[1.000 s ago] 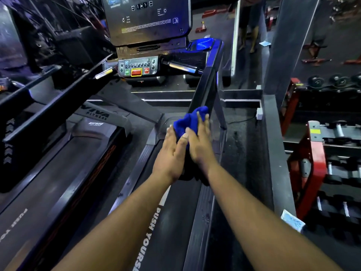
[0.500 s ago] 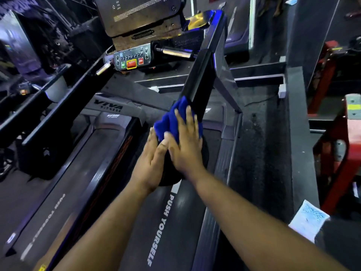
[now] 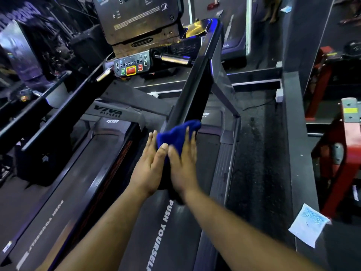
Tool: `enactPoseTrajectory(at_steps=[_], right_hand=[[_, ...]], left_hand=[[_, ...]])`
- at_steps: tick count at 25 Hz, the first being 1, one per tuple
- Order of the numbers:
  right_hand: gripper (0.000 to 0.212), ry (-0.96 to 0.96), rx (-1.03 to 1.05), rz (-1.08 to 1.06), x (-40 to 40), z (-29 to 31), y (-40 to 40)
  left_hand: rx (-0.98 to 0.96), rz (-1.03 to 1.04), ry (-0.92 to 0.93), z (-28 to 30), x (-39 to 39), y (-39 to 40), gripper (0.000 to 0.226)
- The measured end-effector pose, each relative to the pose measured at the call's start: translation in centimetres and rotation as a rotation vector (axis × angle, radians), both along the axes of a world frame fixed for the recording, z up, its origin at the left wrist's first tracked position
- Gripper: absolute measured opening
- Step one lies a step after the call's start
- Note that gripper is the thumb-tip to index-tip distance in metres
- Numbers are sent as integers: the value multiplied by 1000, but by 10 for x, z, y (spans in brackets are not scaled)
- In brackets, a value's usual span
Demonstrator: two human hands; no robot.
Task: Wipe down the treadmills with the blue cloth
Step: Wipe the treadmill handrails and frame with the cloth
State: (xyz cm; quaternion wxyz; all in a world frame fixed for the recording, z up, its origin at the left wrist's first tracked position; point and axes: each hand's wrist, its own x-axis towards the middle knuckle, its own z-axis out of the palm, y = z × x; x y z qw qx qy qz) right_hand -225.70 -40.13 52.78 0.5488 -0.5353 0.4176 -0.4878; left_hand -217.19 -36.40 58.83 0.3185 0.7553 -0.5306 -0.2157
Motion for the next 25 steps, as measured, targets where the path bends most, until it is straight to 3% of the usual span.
enactPoseTrajectory(at_steps=[2,4,7,8,13,19,25], right_hand=[[79,-52,-29,10,3,0,33],[77,-89,-3,-46,9,-13,11],[87,-211,359,-75,3,-29,-48],[92,-226,393,-72,2,-23,-42],[78,-46,39,-51,9,6,38],[59,266,-93,-32,4,26,-96],[53,217,-264,69,-6,13,-14]], left_hand=[[11,15,38,1,1,-2,89],[9,-5,21,1,1,-1,89],[54,-37,-66,5,-3,-4,90],[61,-43,-78,8,-2,1,91],[37,-52,-42,10,-3,1,99],[76,-66,-78,8,-1,-3,97],[34,-50,-42,9,-2,-1,97]])
